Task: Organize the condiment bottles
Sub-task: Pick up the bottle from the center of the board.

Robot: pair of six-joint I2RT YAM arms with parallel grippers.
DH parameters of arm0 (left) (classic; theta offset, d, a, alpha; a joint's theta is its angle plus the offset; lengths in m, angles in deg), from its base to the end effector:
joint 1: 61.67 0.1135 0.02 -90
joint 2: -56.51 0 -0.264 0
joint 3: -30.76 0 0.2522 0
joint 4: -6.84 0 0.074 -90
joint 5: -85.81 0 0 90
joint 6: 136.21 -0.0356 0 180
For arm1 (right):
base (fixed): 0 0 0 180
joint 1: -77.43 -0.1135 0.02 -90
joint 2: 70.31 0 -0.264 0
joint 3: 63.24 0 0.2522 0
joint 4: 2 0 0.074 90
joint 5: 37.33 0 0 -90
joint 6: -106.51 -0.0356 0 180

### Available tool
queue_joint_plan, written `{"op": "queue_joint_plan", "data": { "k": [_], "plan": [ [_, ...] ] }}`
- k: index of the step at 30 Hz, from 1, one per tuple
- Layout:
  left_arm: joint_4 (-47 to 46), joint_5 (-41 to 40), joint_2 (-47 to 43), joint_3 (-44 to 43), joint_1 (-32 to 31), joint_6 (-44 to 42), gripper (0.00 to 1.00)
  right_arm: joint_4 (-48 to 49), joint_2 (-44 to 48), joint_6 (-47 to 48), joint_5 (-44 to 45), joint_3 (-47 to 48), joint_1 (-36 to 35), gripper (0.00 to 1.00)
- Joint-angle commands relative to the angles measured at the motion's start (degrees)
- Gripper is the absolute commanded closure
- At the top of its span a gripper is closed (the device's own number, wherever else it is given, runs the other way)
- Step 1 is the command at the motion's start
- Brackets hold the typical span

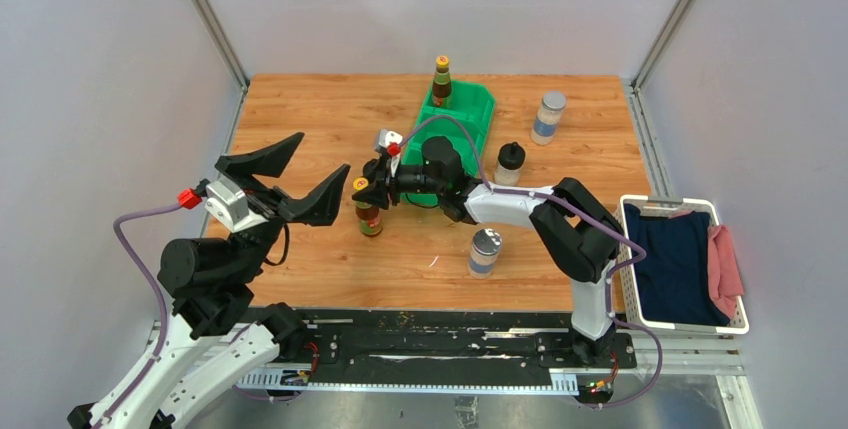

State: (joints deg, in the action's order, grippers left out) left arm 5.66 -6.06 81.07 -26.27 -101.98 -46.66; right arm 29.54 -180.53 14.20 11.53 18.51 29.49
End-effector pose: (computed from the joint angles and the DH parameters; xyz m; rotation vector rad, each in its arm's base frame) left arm 0.0647 -0.0534 0.4193 0.3201 0.9491 -0.6218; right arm 0.2731 0.3376 0.2464 -1.1660 1.1900 1.2203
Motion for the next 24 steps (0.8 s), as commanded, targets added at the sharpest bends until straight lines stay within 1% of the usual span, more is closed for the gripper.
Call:
{"op": "queue_joint_plan", "data": {
  "k": [1,5,16,24],
  "plan": [
    [-1.21,0.46,0.38,0.68,-0.38,0.2,0.0,-1.43,-0.05,-0.42,-1.04,1.53,-0.22,1.0],
    [-1.23,0.55,0.26,0.64,-0.38,0.18,0.0,-2.68,1.06,0.03,-1.09,1.94,-0.22,1.0],
    [-1.23,0.29,-0.93,0.51,-0.38,1.53,0.0,-9.97,6.16,2.04,-1.53,6.53,-1.49,1.0],
    [-1.28,0.29,-1.52,0.46,-0.38,1.68,0.0,-12.23,10.69,4.72,-0.66,7.07,-2.48,1.0]
  ]
}}
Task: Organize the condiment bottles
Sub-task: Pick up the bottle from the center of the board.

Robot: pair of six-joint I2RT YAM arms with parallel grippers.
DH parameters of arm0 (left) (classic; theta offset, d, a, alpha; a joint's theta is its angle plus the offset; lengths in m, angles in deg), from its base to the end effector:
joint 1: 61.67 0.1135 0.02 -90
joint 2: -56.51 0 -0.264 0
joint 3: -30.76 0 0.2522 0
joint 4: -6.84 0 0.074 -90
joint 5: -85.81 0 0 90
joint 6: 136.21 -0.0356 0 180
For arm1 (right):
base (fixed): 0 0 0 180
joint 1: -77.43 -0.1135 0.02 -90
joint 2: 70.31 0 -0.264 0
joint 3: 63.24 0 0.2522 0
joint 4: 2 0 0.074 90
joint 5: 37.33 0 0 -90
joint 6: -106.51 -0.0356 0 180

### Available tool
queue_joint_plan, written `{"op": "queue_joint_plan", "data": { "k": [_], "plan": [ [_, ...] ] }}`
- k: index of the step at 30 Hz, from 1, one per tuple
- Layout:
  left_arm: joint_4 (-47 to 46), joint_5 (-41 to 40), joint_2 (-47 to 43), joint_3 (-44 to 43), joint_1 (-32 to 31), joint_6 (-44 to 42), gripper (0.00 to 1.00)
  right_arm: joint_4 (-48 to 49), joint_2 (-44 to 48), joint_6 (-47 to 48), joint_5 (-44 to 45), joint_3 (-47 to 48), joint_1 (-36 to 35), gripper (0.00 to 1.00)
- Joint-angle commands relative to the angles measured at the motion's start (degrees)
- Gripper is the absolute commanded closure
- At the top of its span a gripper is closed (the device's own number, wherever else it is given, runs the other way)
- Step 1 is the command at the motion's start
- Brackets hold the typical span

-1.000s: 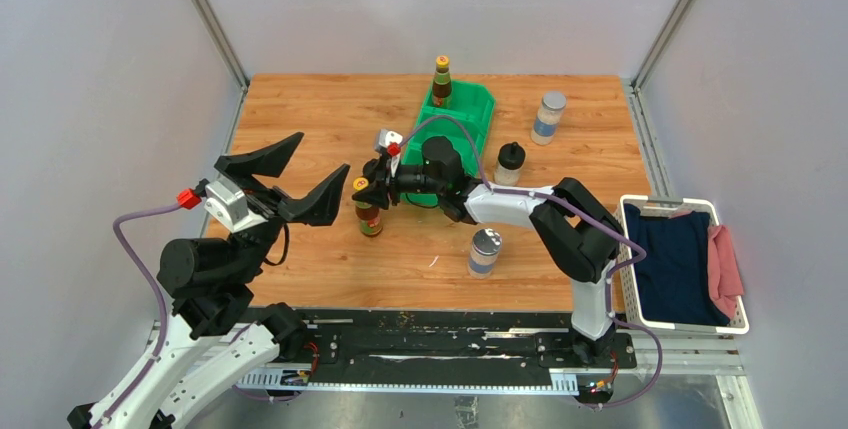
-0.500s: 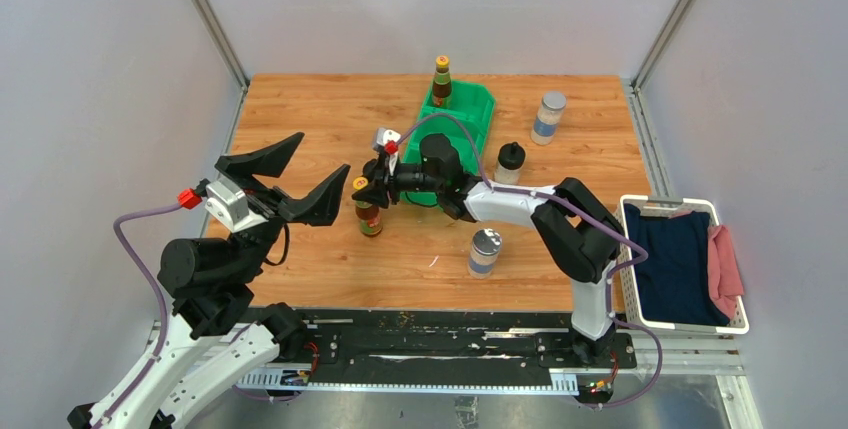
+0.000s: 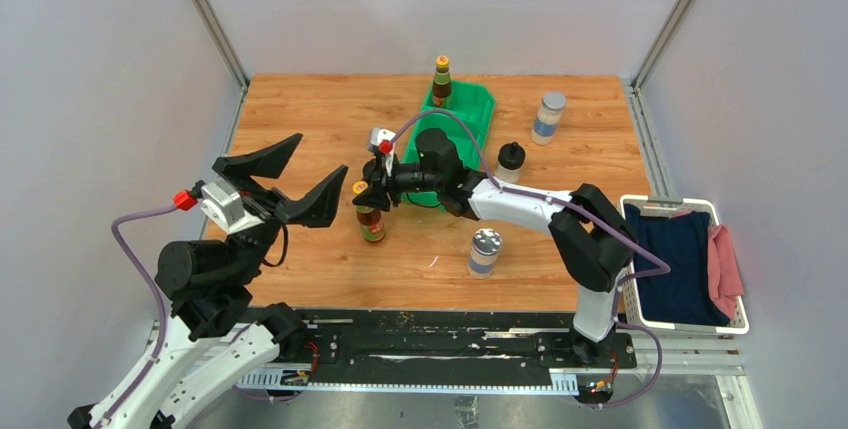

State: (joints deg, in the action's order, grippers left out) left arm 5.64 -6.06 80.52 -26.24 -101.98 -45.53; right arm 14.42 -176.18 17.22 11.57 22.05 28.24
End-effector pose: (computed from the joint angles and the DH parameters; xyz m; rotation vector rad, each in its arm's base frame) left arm 0.0625 -0.0515 0.4198 0.3077 0.9443 -0.6411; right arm 0.2626 0.3399 0.2715 -1.2367 1.2731 1.2127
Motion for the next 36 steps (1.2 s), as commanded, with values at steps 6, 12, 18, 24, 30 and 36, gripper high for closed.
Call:
{"op": "queue_joint_plan", "data": {
  "k": [6,12,18,24,30,36],
  "plan": [
    [-1.21,-0.23,-1.58,0.53,-0.38,0.39,0.0,0.51,9.37,4.01,2.13,4.0,-1.7,1.0],
    [-1.3,-0.42,-1.78,0.35,-0.38,0.41,0.0,-3.9,12.54,8.06,7.62,4.97,-1.62,1.0],
    [-1.47,-0.16,-1.79,0.09,-0.38,0.61,0.0,-6.8,15.42,10.35,15.76,6.63,-0.96,1.0],
    [-1.54,0.02,-1.83,0.09,-0.38,0.81,0.0,-6.72,17.35,11.11,24.54,6.85,0.5,1.0],
    [-1.65,0.11,-1.69,0.27,-0.38,0.76,0.0,-4.07,15.25,13.27,32.67,8.04,4.2,1.0],
    [-1.65,-0.22,-2.04,0.48,-0.38,0.35,0.0,-0.98,8.77,11.66,37.54,14.15,12.2,1.0]
  ]
}}
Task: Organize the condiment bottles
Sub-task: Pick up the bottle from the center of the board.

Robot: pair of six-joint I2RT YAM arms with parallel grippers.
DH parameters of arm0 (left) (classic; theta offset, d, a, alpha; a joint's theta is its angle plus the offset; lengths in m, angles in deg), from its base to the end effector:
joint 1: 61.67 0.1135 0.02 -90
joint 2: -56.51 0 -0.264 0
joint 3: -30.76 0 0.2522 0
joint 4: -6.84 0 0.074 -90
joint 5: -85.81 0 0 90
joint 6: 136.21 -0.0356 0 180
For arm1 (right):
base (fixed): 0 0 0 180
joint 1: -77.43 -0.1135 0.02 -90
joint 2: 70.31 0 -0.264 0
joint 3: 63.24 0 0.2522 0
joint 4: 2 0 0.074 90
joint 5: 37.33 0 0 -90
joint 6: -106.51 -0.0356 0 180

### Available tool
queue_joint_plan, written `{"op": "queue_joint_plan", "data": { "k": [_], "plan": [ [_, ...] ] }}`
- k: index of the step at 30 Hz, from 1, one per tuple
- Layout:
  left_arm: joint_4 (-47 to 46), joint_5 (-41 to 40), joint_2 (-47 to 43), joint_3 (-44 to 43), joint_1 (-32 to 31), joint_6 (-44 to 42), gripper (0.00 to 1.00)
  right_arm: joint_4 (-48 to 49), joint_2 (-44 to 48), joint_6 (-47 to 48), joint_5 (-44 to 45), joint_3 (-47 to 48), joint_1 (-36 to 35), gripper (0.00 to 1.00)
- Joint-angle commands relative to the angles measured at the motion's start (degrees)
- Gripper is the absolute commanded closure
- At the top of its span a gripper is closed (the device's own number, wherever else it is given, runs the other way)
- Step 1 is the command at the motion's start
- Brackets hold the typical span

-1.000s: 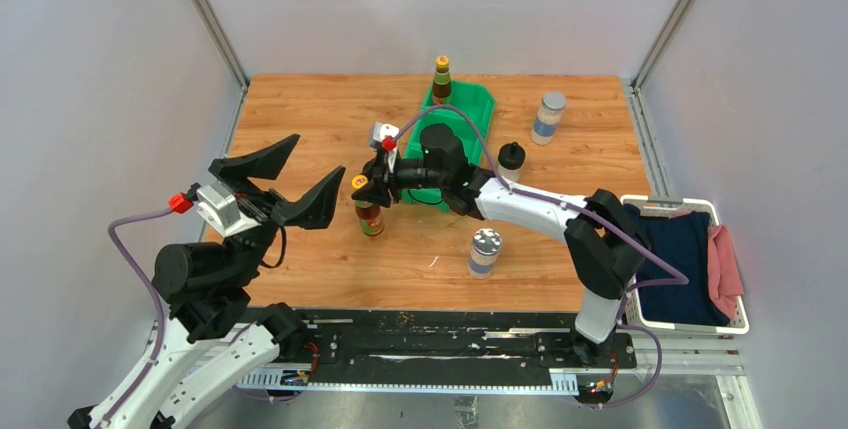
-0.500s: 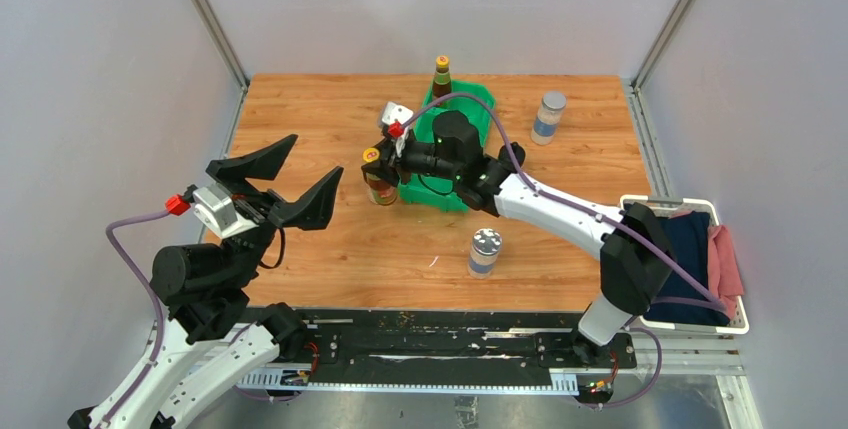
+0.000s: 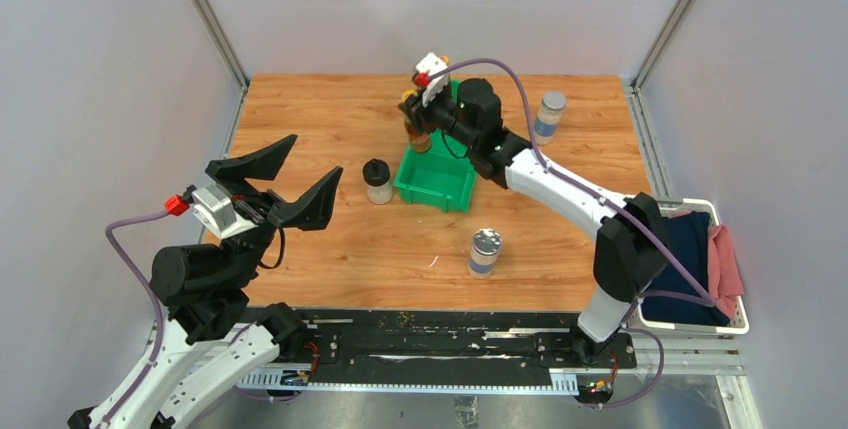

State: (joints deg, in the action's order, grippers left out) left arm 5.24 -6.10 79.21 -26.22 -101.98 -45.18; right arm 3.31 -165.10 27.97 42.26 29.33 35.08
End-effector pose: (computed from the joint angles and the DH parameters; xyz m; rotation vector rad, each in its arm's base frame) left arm 0.0569 -0.0467 0.4217 0.2941 0.9176 -0.6504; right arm 0.2934 0.2762 0.3727 -0.8276 1.3043 0.5672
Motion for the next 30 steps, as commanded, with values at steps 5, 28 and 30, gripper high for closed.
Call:
{"op": "queue_joint_plan", "data": {
  "k": [5,28,30],
  "plan": [
    [-1.3,-0.22,-0.56,0.66,-0.38,-0.48,0.0,12.07,-8.31,0.86,13.22,12.87,9.3,1.0],
    [-1.26,-0.55,-0.02,1.38,-0.38,-0.51,0.0,23.7,-23.44,1.74,28.03,22.54,16.69,1.0],
    [-1.26,-0.48,0.16,1.39,-0.38,-0.51,0.0,24.49,-23.91,1.19,28.42,22.59,17.06,1.0]
  ]
}}
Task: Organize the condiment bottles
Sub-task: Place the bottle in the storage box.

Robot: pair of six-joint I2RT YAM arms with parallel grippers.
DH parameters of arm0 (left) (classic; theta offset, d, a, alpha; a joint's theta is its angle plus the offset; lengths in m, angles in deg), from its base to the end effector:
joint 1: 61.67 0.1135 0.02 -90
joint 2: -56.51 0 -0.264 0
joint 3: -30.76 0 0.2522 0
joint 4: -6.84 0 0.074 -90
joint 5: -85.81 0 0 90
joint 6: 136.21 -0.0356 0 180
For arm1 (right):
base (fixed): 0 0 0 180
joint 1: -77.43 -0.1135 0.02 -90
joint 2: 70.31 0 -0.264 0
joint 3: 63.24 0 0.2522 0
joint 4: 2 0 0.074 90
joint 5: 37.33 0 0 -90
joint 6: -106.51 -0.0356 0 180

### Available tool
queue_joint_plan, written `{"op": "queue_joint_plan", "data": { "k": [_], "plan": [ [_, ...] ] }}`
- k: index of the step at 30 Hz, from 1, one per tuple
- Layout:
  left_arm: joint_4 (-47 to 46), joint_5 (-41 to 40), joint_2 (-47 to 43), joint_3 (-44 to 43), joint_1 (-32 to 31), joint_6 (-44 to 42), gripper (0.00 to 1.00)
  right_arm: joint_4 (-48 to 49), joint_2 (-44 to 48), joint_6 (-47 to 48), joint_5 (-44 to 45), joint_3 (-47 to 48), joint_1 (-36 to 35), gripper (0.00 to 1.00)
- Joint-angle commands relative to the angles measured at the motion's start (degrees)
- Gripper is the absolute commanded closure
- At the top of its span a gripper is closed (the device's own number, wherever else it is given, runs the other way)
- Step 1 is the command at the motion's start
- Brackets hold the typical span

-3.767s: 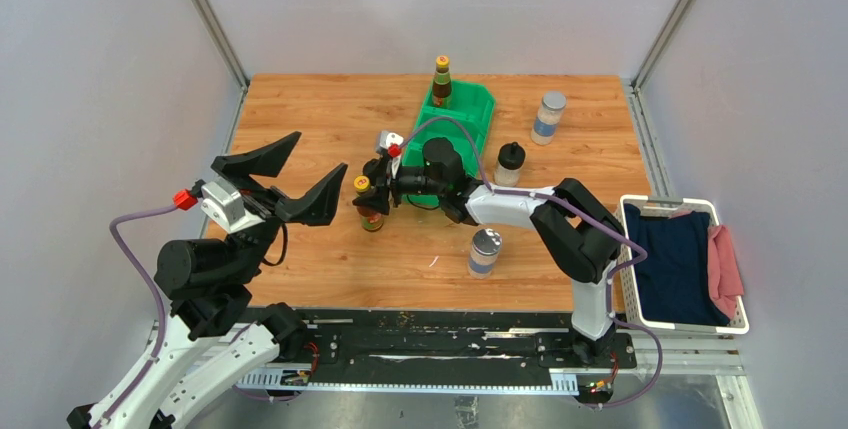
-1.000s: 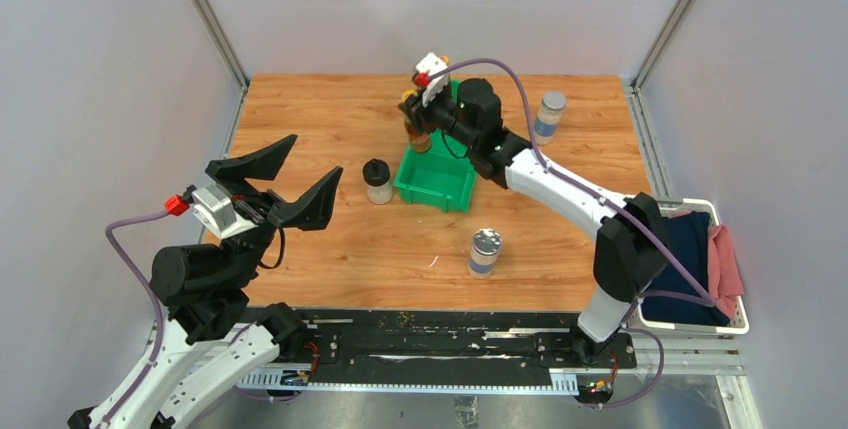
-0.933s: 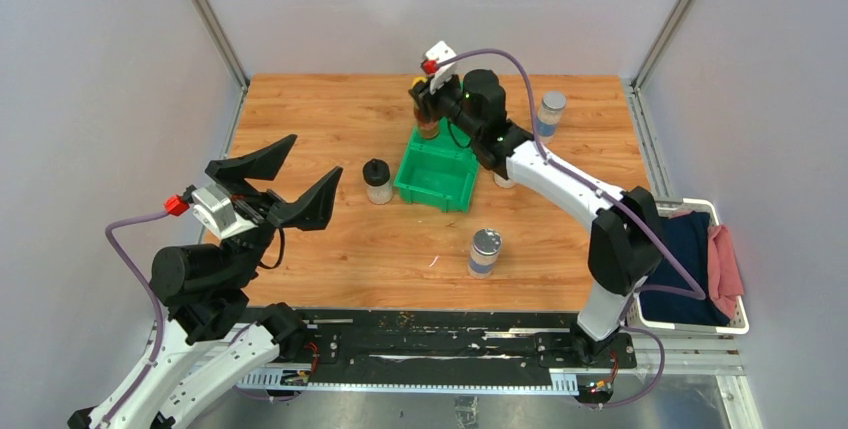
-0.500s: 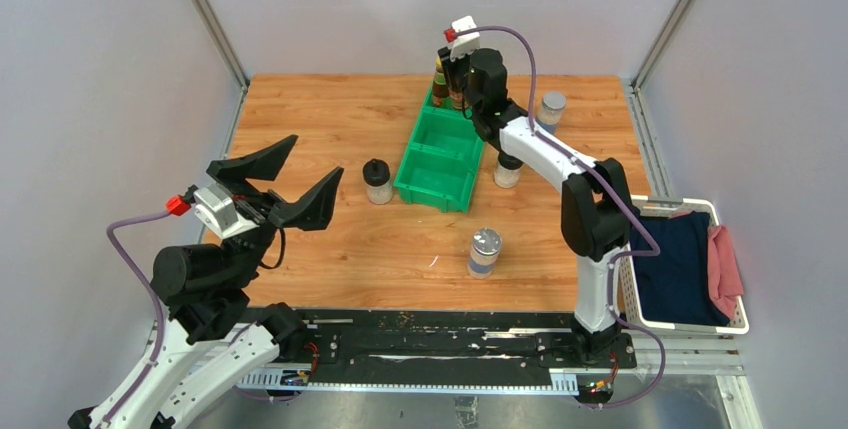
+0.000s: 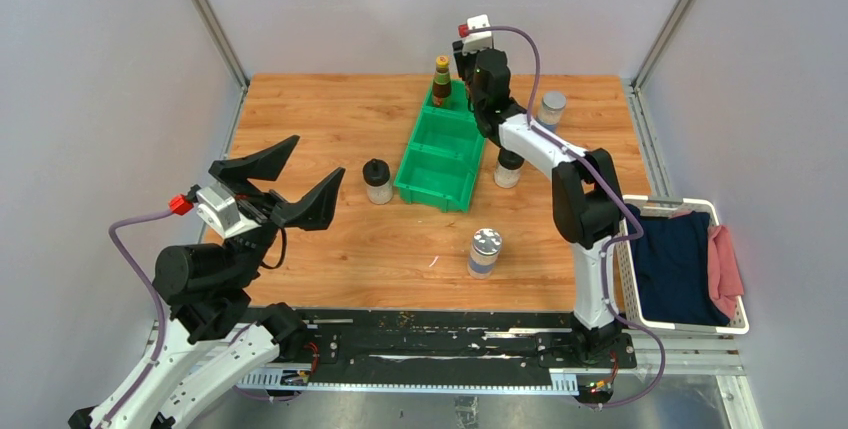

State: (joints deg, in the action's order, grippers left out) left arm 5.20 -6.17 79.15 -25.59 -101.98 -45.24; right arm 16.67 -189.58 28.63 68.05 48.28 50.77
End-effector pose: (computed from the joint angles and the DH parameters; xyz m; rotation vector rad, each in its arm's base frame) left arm 0.0584 -0.0479 0.4185 0.2967 0.9265 -0.6476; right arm 0.4558 0.2183 0.3303 -0.2433 1.3657 0.0265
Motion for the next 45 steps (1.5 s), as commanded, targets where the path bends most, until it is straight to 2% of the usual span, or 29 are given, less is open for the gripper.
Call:
{"op": "queue_joint_plan", "data": {
  "k": [1,18,45],
  "plan": [
    [-1.21,-0.4,0.35,0.73,-0.38,-0.44,0.0,11.49,0.17,0.23,2.93,3.59,1.65,1.0],
    [-1.21,-0.91,1.87,0.93,-0.38,-0.73,0.0,11.75,-3.95,-7.38,1.5,4.63,3.64,1.0],
    [-1.21,-1.63,3.32,1.54,-0.29,-0.89,0.0,9.72,-10.98,-10.21,-0.87,9.92,3.99,1.0]
  ]
}}
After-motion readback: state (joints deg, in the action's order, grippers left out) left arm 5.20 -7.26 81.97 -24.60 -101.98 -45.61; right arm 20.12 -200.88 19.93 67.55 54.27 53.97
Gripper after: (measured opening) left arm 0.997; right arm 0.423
